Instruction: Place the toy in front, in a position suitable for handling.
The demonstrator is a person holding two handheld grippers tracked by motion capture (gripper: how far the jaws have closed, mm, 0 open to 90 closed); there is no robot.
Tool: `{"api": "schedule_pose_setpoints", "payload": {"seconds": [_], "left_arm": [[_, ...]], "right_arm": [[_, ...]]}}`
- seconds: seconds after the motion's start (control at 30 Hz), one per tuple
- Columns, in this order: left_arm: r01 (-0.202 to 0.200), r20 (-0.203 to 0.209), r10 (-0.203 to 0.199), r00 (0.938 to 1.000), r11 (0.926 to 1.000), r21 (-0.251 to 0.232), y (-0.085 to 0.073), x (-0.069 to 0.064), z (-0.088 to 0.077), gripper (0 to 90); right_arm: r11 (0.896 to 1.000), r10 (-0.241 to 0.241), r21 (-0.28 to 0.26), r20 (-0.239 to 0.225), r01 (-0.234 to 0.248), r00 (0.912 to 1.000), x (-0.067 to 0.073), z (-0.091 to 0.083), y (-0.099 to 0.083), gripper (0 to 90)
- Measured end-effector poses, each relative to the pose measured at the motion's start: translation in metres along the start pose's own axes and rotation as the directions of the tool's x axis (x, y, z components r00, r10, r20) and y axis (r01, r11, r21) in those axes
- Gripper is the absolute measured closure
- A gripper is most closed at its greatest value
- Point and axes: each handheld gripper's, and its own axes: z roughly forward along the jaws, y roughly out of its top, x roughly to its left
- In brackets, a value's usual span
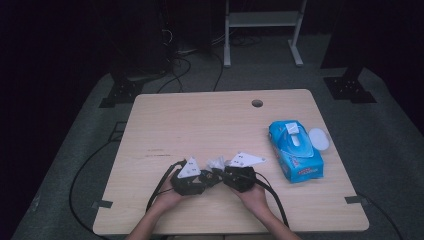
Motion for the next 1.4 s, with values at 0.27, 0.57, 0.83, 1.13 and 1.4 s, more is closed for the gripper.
{"api": "schedule_pose_setpoints", "payload": {"seconds": [0.27, 0.57, 0.83, 1.13, 1.4], "left_arm": [[-0.003, 0.000, 0.003, 1.0000, 1.0000, -0.003, -0.001, 0.000, 0.000, 57.9], [-0.008, 0.002, 0.008, 1.0000, 1.0000, -0.003, 0.000, 0.000, 0.000, 57.9], [-0.008, 0.004, 0.009, 1.0000, 0.9999, -0.006, -0.001, -0.001, 0.000, 57.9], [-0.009, 0.006, 0.009, 0.9999, 1.0000, -0.002, 0.000, 0.000, 0.000, 57.9], [-0.009, 0.004, 0.009, 0.9999, 0.9999, -0.005, -0.001, 0.000, 0.000, 57.9]], "right_arm": [[0.999, -0.048, 0.006, -0.036, 0.049, 0.9982, 0.011, 0.009, 0.003, 85.1], [0.998, -0.056, 0.006, 0.131, 0.055, 0.9899, -0.025, -0.019, -0.004, 85.1], [0.995, -0.102, 0.017, 0.150, 0.100, 0.9834, -0.025, -0.022, -0.004, 85.0], [0.997, -0.075, 0.019, 0.210, 0.073, 0.9748, -0.039, -0.035, -0.007, 85.0], [0.997, -0.071, 0.012, 0.189, 0.070, 0.9795, -0.038, -0.034, -0.007, 85.0]]}}
